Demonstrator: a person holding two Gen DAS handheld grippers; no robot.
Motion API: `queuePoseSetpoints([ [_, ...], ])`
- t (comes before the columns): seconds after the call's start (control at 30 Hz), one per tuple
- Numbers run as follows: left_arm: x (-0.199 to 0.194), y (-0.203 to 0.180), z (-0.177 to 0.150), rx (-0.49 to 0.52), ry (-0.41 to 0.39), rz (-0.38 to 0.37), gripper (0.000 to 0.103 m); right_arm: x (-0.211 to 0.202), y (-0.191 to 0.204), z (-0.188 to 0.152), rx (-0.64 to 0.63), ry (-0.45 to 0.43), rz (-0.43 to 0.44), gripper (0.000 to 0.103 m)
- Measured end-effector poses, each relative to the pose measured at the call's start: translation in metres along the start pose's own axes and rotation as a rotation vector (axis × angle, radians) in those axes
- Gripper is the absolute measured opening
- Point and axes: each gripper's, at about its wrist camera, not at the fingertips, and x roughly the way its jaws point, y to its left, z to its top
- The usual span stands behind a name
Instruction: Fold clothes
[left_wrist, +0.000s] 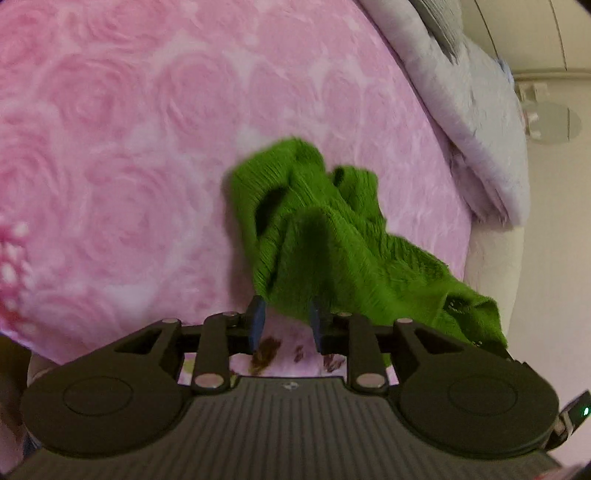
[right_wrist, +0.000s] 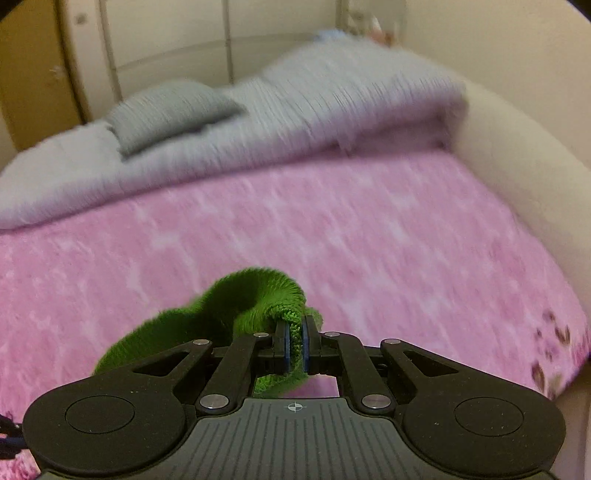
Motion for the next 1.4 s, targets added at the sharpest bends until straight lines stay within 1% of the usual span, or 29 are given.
queuePoseSetpoints([
  [0.13,0.014,-0.019,-0.026,0.004,-0.016,-0.057,0.029,0.011,-0.026,-0.003,0.019,0.053,0.054,0.006],
  [0.2,0.02,-0.029,-0.038,0.006,-0.024,-0.087,0.034,0.013,-0.031,-0.001,0.026,0.07,0.083,0.006],
  [0.33,0.04,-0.03,-0.059,-0.05,-0.017,-0.072,0.034,0.017,-0.036,0.012,0.025,0.086,0.157,0.006],
  [0.47,0.063,-0.018,-0.081,-0.081,-0.003,-0.075,0.036,0.018,-0.036,0.021,-0.004,0.086,0.212,0.006],
  [0.53,0.08,-0.011,-0.091,-0.104,-0.02,-0.07,0.036,0.022,-0.034,0.023,-0.025,0.09,0.229,0.006],
  [0.7,0.11,-0.002,-0.107,-0.149,-0.075,-0.104,0.036,0.032,-0.034,0.02,-0.064,0.11,0.242,0.006],
  [0.8,0.119,-0.001,-0.11,-0.16,-0.128,-0.122,0.037,0.04,-0.035,0.016,-0.074,0.127,0.239,0.006],
  [0.93,0.139,-0.005,-0.103,-0.139,-0.131,-0.072,0.037,0.046,-0.04,0.008,-0.072,0.148,0.223,0.006],
  [1.0,0.146,-0.011,-0.102,-0.12,-0.111,-0.048,0.031,0.049,-0.043,0.004,-0.064,0.159,0.214,0.006],
  [1.03,0.147,-0.014,-0.102,-0.104,-0.108,-0.041,0.026,0.05,-0.046,0.003,-0.058,0.164,0.209,0.006],
  [1.07,0.145,-0.02,-0.102,-0.064,-0.104,-0.034,0.009,0.05,-0.048,0.001,-0.053,0.167,0.205,0.006],
  [1.13,0.139,-0.032,-0.102,0.02,-0.098,-0.02,0.007,0.047,-0.051,0.0,-0.052,0.164,0.201,0.006],
  [1.2,0.124,-0.046,-0.099,0.107,-0.107,0.006,0.005,0.042,-0.053,0.0,-0.048,0.156,0.206,0.006],
  [1.33,0.066,-0.073,-0.084,0.207,-0.193,-0.015,0.004,0.028,-0.052,0.007,-0.02,0.117,0.234,0.006],
  [1.4,0.03,-0.087,-0.066,0.237,-0.25,-0.034,0.004,0.018,-0.047,0.017,-0.003,0.084,0.263,0.006],
])
